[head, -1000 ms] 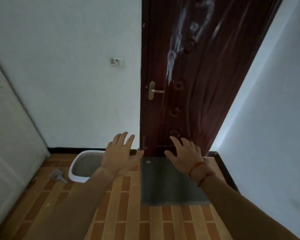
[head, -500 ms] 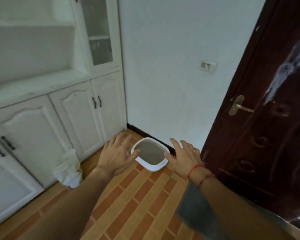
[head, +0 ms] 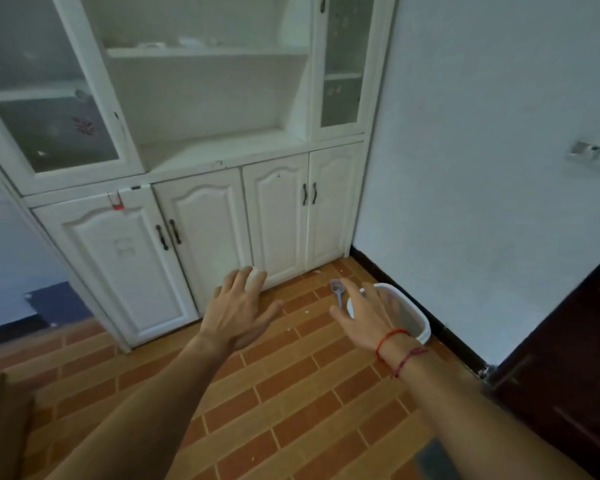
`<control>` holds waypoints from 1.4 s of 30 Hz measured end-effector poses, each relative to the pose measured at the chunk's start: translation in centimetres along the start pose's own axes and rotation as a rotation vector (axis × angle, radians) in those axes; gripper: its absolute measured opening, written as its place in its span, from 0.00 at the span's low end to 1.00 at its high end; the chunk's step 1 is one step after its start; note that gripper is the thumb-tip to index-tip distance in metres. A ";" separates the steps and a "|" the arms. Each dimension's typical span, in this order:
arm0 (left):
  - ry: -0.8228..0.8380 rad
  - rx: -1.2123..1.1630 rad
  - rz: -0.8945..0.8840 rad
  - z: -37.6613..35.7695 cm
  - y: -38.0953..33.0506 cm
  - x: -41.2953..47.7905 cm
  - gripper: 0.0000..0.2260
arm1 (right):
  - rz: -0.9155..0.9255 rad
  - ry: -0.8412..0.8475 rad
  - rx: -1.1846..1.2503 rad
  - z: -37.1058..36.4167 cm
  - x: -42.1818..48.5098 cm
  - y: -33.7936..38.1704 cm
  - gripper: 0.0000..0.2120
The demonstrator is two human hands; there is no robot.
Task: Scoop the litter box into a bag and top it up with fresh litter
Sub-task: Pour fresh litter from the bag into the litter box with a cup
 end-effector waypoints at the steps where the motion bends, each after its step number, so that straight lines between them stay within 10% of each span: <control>1: 0.009 0.005 0.012 -0.3 1.0 -0.1 0.38 | 0.005 0.008 -0.003 -0.7 0.4 0.8 0.28; 20: 0.078 -0.050 -0.033 -6.7 6.9 4.7 0.38 | -0.103 0.091 -0.090 -6.7 6.0 1.7 0.30; 42: 0.270 -0.029 -0.041 -18.0 -1.9 29.7 0.40 | -0.166 0.257 0.012 -9.2 32.2 -15.1 0.32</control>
Point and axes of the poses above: each hand's wrist, its own x-axis towards the middle knuckle, its own z-axis out of the back of the hand, y = z × x, the point moved 9 cm from there along x, towards the middle knuckle, and after that the axes turned 14 degrees about x, right-handed, at the moved point
